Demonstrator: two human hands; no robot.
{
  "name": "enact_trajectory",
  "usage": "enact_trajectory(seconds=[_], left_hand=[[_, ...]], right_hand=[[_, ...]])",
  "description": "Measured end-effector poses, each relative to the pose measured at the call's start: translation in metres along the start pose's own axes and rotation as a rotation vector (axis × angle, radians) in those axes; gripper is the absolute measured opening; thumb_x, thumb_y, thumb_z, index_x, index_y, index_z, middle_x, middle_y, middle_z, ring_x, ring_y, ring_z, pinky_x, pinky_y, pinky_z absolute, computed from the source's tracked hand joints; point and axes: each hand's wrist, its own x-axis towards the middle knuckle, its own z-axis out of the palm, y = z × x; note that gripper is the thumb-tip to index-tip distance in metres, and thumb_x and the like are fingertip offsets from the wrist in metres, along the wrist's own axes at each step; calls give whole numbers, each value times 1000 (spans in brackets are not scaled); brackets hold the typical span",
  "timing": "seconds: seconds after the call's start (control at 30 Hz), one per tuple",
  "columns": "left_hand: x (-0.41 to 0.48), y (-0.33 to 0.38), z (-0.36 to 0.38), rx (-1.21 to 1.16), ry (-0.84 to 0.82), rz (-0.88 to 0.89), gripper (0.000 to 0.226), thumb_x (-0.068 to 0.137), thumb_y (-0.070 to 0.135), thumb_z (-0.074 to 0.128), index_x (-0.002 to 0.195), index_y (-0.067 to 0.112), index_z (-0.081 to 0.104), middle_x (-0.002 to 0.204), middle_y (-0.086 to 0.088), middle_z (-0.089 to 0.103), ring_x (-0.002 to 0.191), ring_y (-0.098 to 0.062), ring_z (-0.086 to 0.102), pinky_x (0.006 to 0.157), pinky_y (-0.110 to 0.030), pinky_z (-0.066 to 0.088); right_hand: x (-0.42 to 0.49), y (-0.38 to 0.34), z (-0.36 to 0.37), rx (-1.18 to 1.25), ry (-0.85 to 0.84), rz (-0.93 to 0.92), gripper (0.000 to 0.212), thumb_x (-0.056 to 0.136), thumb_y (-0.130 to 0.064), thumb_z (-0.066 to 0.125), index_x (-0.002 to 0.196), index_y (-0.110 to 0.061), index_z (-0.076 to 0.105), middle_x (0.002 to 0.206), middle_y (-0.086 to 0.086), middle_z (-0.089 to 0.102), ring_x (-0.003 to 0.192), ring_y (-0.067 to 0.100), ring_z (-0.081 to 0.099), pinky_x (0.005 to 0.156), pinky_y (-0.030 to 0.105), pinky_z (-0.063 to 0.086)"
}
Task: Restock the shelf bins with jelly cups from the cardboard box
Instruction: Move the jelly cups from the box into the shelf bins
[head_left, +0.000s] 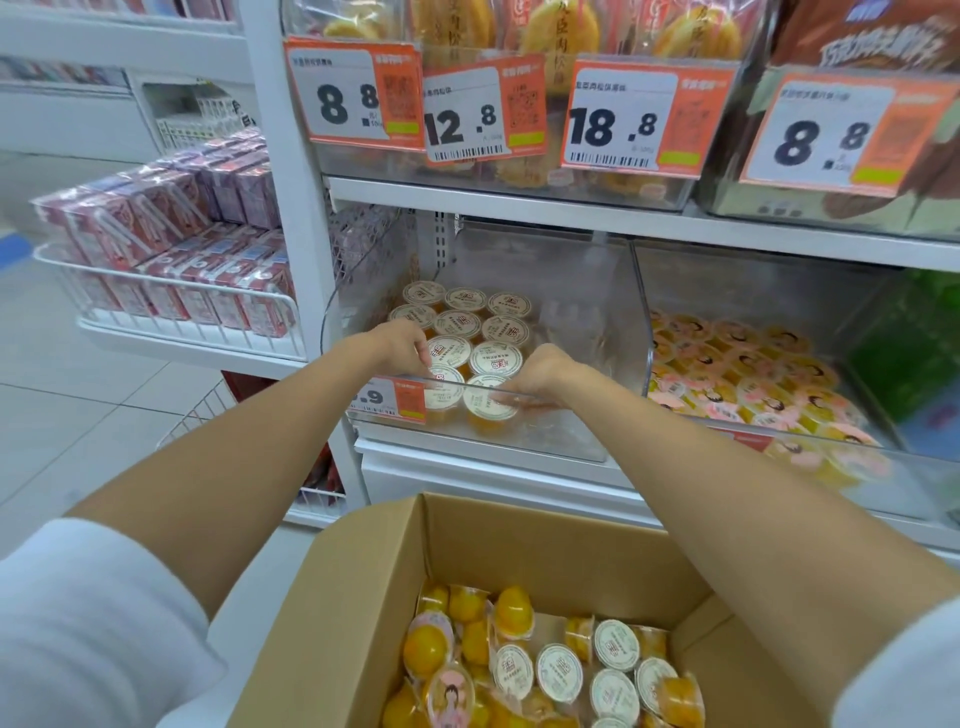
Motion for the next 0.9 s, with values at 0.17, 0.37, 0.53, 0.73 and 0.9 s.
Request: enact_trajectory(seconds=[0.17, 0.37, 0.53, 0.73, 0.9], left_hand=[[-22, 17, 6, -132, 236, 87, 11, 81, 13, 67, 71, 15, 64, 79, 3, 65, 82, -18, 63, 76, -33, 54], [-74, 70, 24, -147, 225, 273, 4, 75, 14, 67, 71, 12, 67, 63, 11, 57, 60, -5, 51, 55, -22, 39], [-98, 74, 78, -64, -166, 210, 18, 78, 12, 71, 62, 14, 62, 59, 1, 62, 53, -9, 54, 54, -22, 46], [-103, 61, 204, -22, -460, 102, 9, 84, 13, 67, 83, 6, 72, 80, -10, 70, 66, -16, 60, 59, -24, 52], [-88, 46, 317, 96, -535, 53, 19, 87, 8, 56, 95, 4, 73, 91, -3, 65, 87, -18, 61, 71, -26, 47]], right_hand=[[-13, 3, 0, -16, 311, -218, 17, 78, -22, 74, 77, -13, 60, 85, 3, 67, 80, 21, 63, 66, 32, 53], [-69, 36, 5, -130, 551, -547, 3, 83, -18, 58, 82, -20, 60, 72, -6, 59, 73, 20, 57, 61, 29, 42], [-99, 110, 30, -161, 483, -483, 3, 83, -18, 57, 82, -17, 59, 71, -3, 62, 70, 22, 59, 61, 35, 49], [-100, 234, 74, -190, 107, -128, 11, 85, -13, 54, 90, -18, 62, 85, -2, 65, 82, 18, 62, 72, 32, 53], [-83, 335, 117, -178, -141, 148, 24, 87, -7, 48, 106, -13, 62, 109, 8, 66, 89, 22, 58, 70, 30, 48]])
